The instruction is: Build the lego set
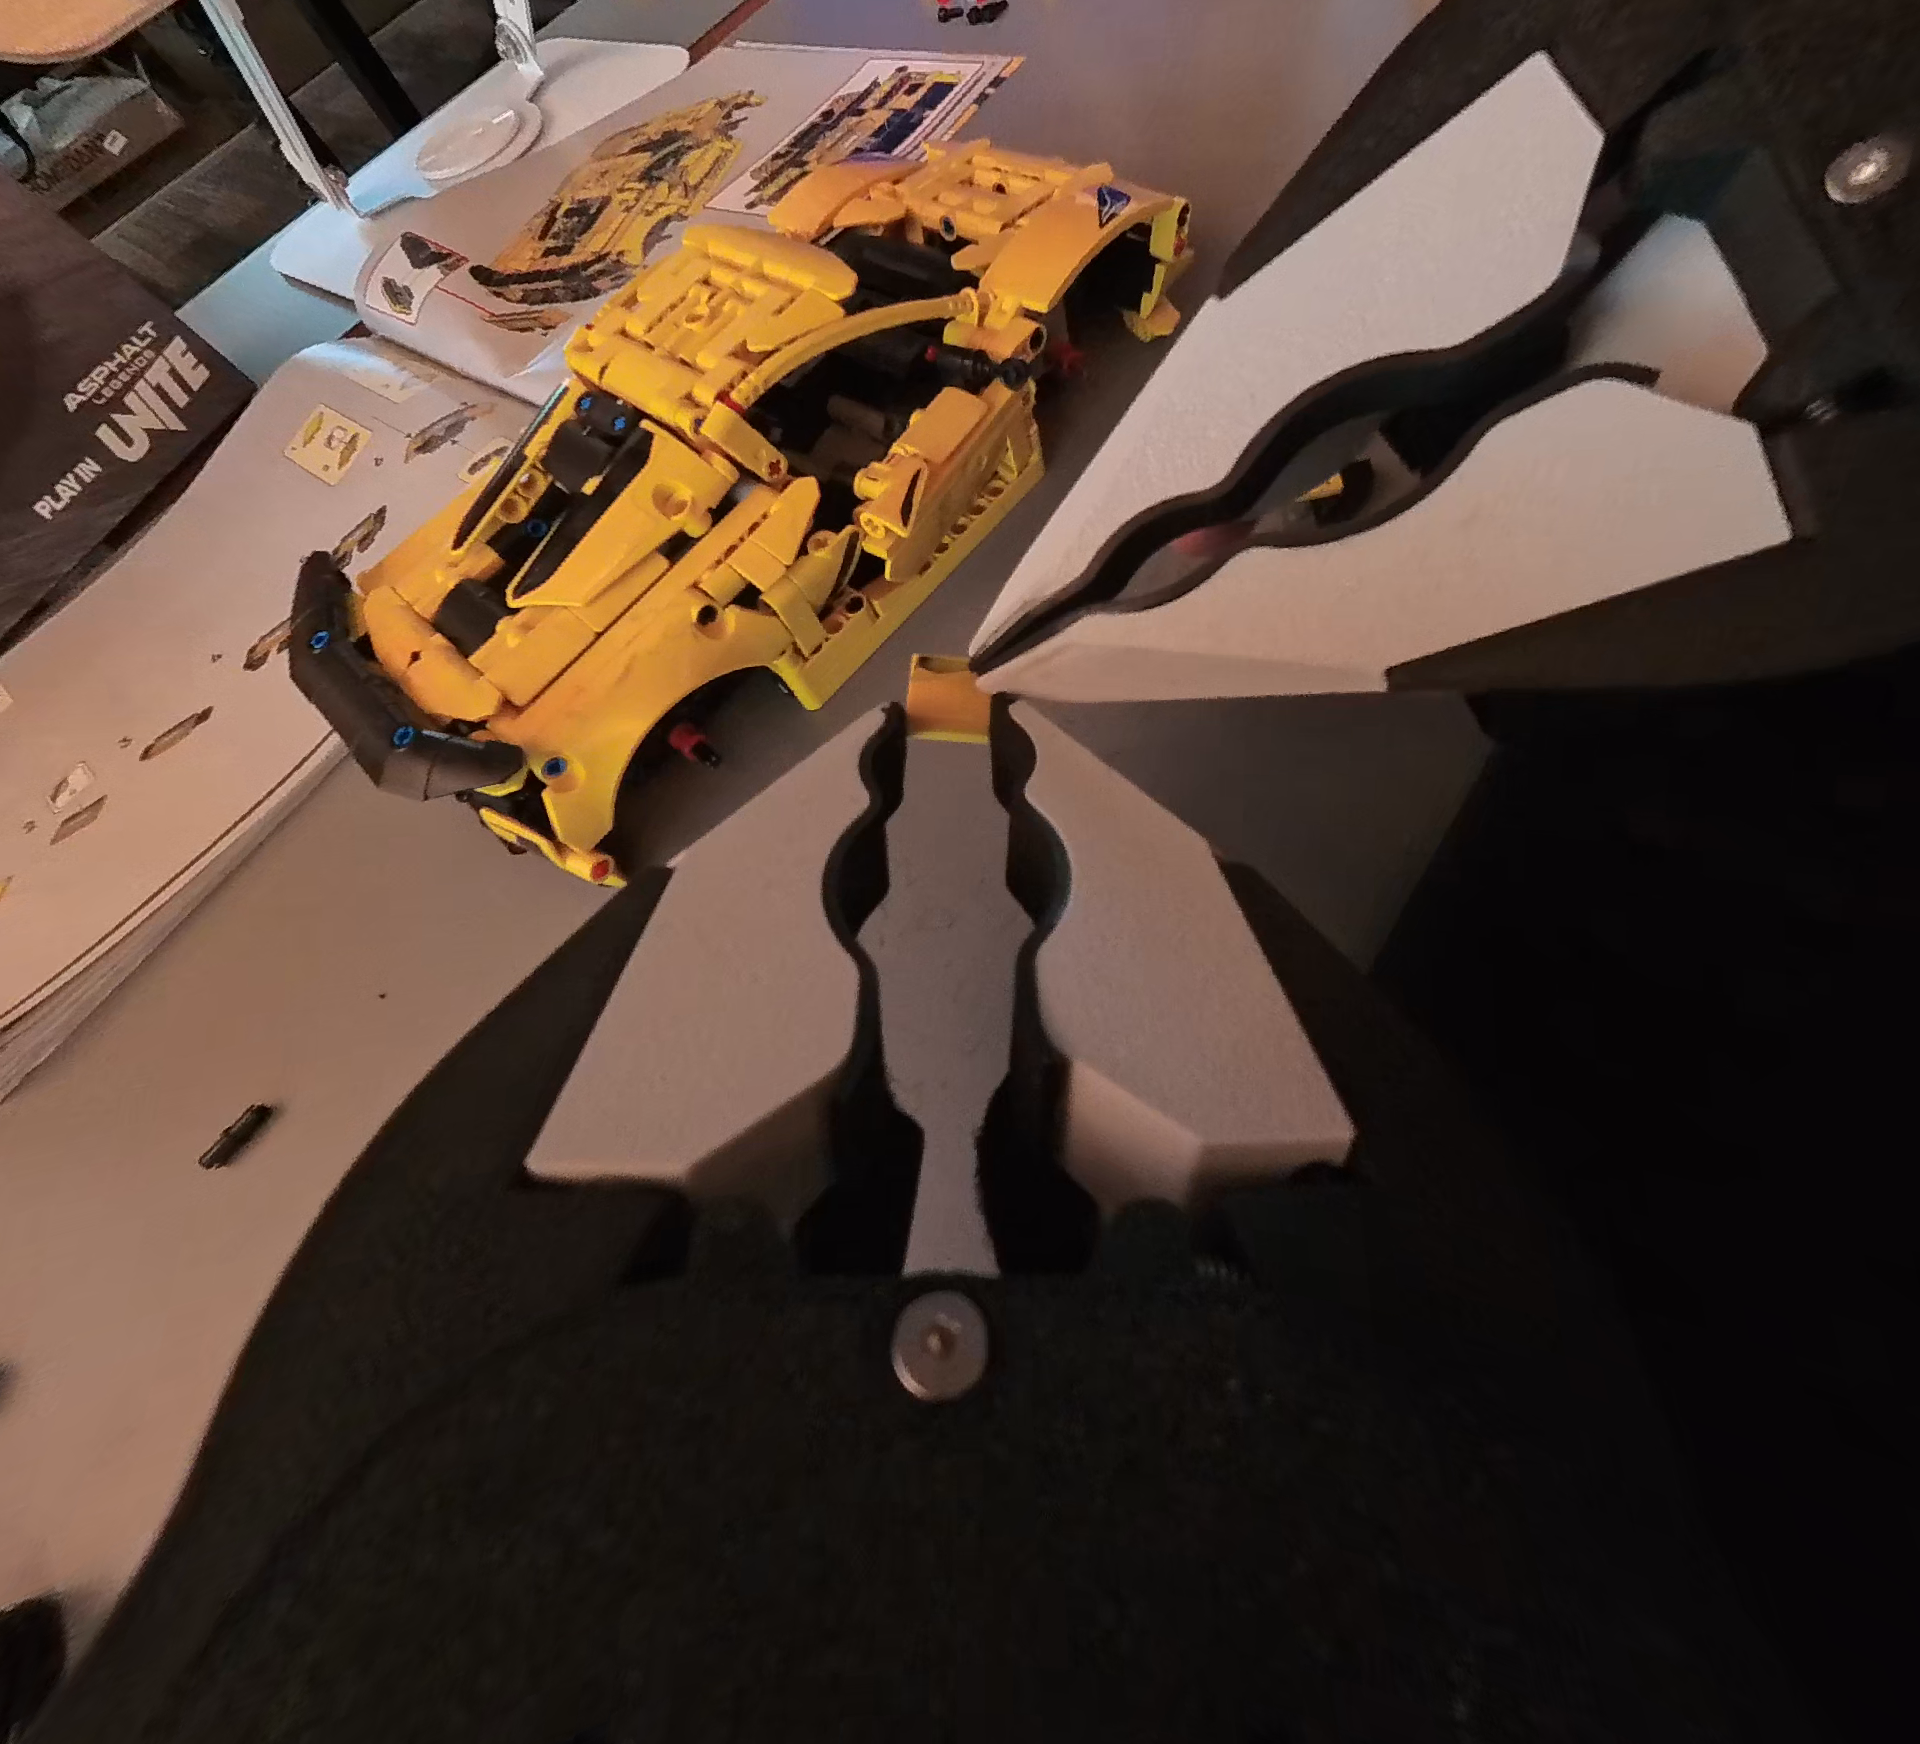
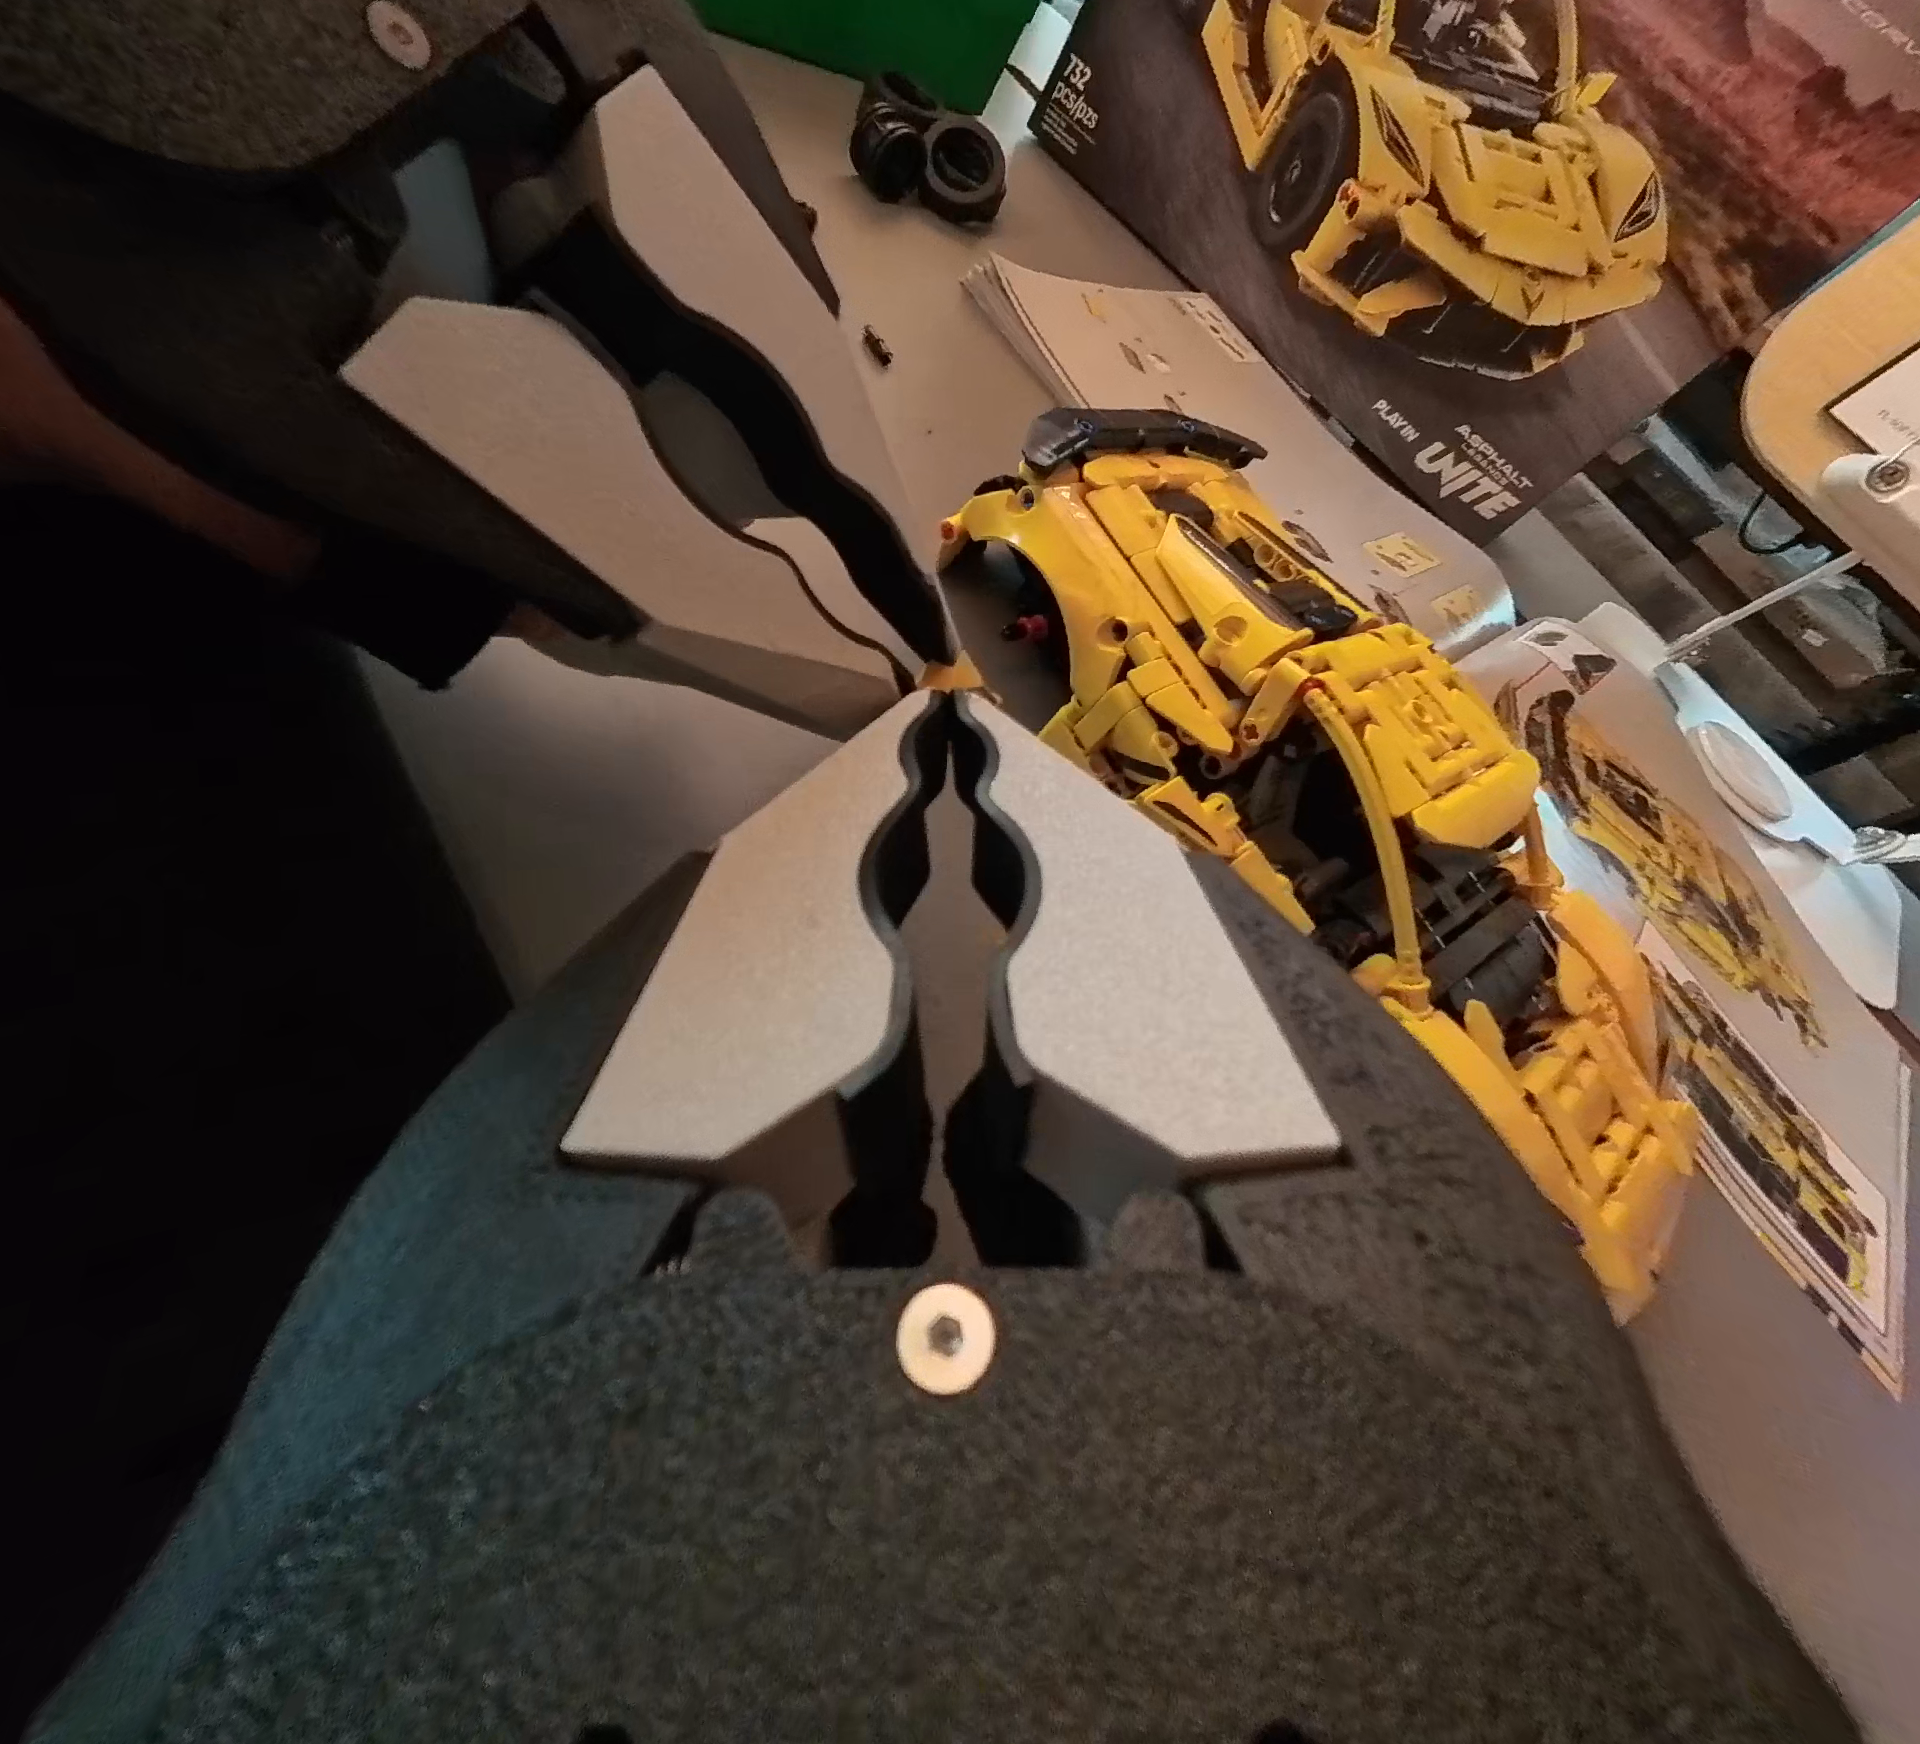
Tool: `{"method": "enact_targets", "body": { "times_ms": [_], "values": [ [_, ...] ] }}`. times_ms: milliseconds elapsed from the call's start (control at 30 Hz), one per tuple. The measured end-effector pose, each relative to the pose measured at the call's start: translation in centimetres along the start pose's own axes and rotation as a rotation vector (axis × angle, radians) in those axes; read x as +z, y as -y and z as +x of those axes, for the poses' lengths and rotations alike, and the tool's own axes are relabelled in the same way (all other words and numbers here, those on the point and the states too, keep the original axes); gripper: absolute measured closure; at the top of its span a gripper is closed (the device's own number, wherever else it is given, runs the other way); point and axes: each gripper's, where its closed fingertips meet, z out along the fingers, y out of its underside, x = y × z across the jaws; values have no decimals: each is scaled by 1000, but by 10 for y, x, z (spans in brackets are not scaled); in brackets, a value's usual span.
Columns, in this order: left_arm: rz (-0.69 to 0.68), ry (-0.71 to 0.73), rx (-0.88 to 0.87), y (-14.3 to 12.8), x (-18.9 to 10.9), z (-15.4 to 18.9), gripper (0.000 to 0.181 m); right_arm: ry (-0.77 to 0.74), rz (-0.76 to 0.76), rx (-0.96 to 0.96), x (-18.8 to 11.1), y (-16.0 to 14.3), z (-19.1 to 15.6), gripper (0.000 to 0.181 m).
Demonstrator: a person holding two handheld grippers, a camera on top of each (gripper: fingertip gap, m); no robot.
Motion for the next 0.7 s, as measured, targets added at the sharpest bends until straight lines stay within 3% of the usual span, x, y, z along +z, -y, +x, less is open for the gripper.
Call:
{"method": "enact_targets", "body": {
  "times_ms": [700],
  "values": [
    [-1,-25,31,0,0,6,165,70,18,24,-4,-3,-3,181]
  ]
}}
